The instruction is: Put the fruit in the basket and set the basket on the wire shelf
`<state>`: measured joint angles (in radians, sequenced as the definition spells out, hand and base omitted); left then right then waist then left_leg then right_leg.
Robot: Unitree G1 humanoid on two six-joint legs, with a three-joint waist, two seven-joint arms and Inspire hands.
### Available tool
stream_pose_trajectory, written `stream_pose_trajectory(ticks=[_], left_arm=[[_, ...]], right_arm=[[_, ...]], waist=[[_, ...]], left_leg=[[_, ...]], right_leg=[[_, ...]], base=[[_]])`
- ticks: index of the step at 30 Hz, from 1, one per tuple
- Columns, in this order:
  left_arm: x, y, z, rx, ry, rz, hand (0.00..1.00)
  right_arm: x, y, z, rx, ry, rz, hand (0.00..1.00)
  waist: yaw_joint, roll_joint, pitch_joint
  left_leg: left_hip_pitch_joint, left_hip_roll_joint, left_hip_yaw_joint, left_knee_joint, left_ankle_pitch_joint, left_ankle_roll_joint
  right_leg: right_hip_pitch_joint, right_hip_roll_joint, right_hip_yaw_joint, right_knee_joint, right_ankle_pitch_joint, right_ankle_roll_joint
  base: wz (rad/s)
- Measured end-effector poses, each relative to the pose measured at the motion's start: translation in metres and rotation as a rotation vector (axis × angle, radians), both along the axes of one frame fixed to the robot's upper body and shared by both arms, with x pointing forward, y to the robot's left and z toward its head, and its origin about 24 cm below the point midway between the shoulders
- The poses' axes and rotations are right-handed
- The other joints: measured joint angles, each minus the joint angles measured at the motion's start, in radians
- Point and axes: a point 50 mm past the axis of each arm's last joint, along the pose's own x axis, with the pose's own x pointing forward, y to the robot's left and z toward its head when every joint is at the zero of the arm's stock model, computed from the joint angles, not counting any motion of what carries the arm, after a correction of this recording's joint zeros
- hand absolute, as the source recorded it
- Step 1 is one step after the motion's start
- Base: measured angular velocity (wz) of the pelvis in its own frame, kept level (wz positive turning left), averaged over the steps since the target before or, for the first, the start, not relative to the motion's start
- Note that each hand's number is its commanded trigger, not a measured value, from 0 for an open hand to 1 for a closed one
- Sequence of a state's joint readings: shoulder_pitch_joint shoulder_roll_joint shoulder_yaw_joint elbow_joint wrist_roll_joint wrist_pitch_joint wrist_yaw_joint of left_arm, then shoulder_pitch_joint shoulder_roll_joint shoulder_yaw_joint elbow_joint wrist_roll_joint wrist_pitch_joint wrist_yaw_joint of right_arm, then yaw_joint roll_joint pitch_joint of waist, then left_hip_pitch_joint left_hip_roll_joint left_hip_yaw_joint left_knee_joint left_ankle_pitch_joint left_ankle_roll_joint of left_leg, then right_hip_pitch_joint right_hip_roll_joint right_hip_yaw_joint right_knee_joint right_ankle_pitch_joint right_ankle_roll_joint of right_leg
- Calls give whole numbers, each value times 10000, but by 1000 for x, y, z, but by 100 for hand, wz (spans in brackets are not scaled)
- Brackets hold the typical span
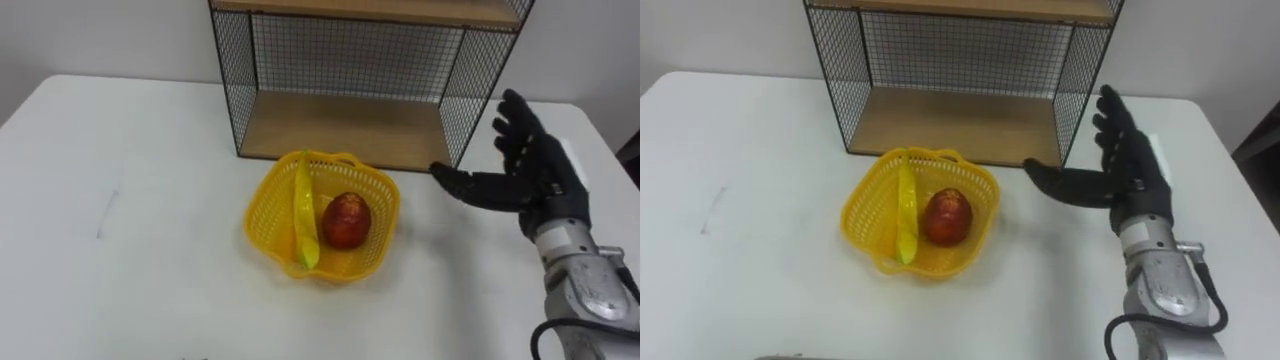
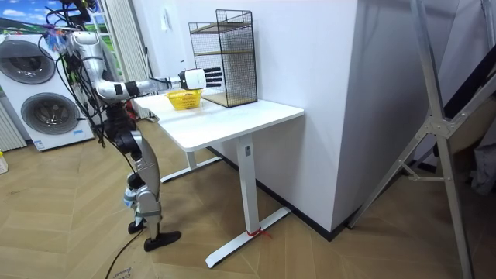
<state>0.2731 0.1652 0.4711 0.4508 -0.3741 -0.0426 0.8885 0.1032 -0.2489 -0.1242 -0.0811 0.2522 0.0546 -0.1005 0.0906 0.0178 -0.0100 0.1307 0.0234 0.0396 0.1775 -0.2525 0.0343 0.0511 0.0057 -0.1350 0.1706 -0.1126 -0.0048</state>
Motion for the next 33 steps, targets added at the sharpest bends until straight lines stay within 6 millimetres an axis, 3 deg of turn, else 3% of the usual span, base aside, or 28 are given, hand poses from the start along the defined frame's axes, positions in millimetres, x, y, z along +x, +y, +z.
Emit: stream_pose_trajectory(ticks=[2, 4, 7, 10, 12, 14, 17, 18, 20, 24, 28, 33], left_arm=[[5, 1, 10, 914, 415, -152, 0], [11, -2, 22, 1765, 312, -59, 0], [17, -6, 35, 2149, -102, 153, 0], [25, -10, 41, 2443, -292, -184, 0], [32, -12, 49, 2668, -687, -448, 0], [50, -18, 71, 3174, -2082, -1127, 0], [74, -39, 95, 4166, -3525, -2955, 0], [81, -48, 99, 4511, -3643, -3821, 0], [90, -60, 100, 4852, -3569, -4992, 0], [106, -77, 102, 4960, -3695, -6281, 0], [104, -72, 102, 4825, -3804, -5974, 0], [100, -63, 101, 4176, -4231, -5258, 0]], right_arm=[[-3, -2, -3, -183, 91, -262, 0], [-17, -9, -14, -210, 563, -804, 0], [-20, -8, -20, 61, 714, -1080, 0], [-21, -7, -27, -28, 1002, -1124, 0], [-22, -6, -32, -251, 1195, -1143, 0], [-22, -7, -35, -405, 1359, -1151, 0], [-20, 0, -33, -425, 1038, -850, 0], [-20, 4, -32, -438, 925, -673, 0], [-21, 9, -34, -372, 902, -489, 0], [-25, 10, -36, -267, 802, -416, 0], [-28, 8, -41, -120, 893, -575, 0], [-33, 6, -47, -75, 1149, -1025, 0]], waist=[[-52, -54, -32], [13, -177, -2], [3, -310, 76], [-7, -344, 92], [-7, -336, 98], [-23, -284, 121], [-76, -67, 120], [-98, 35, 169], [-314, 98, 174], [-485, 12, 189], [-520, -125, 122], [-286, -107, 141]], left_leg=[[25, -5, 10, -25, 2, -3], [11, -8, -12, 9, 2, -3], [-81, -14, -110, 108, -1, -3], [-212, -35, -248, 196, -5, 3], [-304, -38, -346, 270, -8, -1], [-341, -47, -438, 263, -6, -4], [-319, -48, -251, 201, -1, -3], [-319, -42, -166, 190, 1, -5], [-322, -75, -157, 177, 2, -8], [-218, -53, -59, 114, 19, -32], [-106, -2, 73, 103, 18, -32], [24, -10, 117, -32, 16, -27]], right_leg=[[8, 3, 23, -15, 0, 0], [-7, 14, 20, -11, 0, 0], [-15, -17, -63, -18, 1, -1], [-25, -46, -148, -30, 2, 0], [-35, -50, -197, -40, 2, 0], [-32, -70, -248, -37, 2, 0], [-123, -48, -38, -4, 1, 1], [-169, -33, -14, 3, 2, -1], [-185, -13, -13, -8, 2, -1], [-175, 35, 51, -30, 0, -5], [-135, 49, 81, -32, 0, -5], [-167, 35, 226, -19, -2, -2]], base=[[0], [2], [9], [16], [16], [12], [-19], [-20], [-9], [-8], [-11], [-10]])
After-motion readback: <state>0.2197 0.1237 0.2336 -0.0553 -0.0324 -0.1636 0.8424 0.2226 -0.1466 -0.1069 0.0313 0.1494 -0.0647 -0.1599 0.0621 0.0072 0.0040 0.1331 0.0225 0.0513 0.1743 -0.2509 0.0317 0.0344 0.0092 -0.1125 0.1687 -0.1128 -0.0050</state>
